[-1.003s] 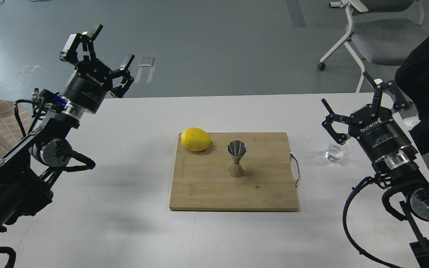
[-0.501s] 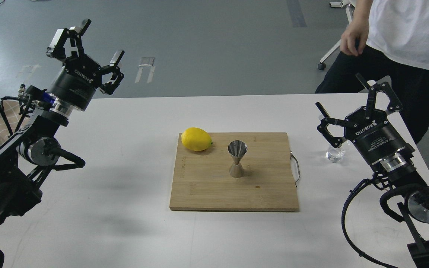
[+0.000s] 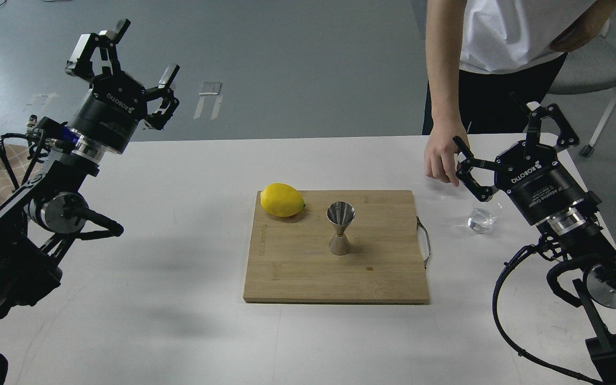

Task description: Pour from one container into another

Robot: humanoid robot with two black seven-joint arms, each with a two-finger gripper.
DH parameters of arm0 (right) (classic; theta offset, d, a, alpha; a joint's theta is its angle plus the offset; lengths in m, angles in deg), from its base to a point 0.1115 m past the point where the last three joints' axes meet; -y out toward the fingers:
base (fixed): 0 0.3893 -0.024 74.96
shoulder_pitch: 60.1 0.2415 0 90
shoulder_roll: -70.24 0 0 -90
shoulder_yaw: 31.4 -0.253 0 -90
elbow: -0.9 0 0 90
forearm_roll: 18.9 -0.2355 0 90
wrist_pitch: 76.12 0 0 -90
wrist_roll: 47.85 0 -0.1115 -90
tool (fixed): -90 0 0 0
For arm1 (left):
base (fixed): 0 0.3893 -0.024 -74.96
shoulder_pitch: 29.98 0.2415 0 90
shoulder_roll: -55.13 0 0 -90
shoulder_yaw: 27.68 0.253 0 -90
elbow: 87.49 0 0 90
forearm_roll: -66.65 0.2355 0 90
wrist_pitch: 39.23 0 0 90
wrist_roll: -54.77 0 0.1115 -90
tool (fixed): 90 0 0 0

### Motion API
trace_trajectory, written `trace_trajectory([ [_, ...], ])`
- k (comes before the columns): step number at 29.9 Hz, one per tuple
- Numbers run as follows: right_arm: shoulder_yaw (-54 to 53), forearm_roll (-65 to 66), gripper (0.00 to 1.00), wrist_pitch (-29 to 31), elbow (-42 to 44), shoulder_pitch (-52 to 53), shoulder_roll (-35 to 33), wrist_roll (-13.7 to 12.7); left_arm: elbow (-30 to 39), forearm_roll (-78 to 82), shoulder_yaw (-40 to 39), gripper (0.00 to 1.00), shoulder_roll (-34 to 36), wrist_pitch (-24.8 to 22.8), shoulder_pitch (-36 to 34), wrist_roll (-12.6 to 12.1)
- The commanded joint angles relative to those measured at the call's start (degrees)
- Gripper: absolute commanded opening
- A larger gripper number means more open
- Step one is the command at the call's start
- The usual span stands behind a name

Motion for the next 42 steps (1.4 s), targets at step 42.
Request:
trace_trajectory([
  [42, -10.89, -1.04, 1.00, 0.66, -0.24, -2.74, 0.68, 0.13, 8.52, -0.09, 0.07, 0.98, 10.78, 0.00, 5.88, 0.00],
])
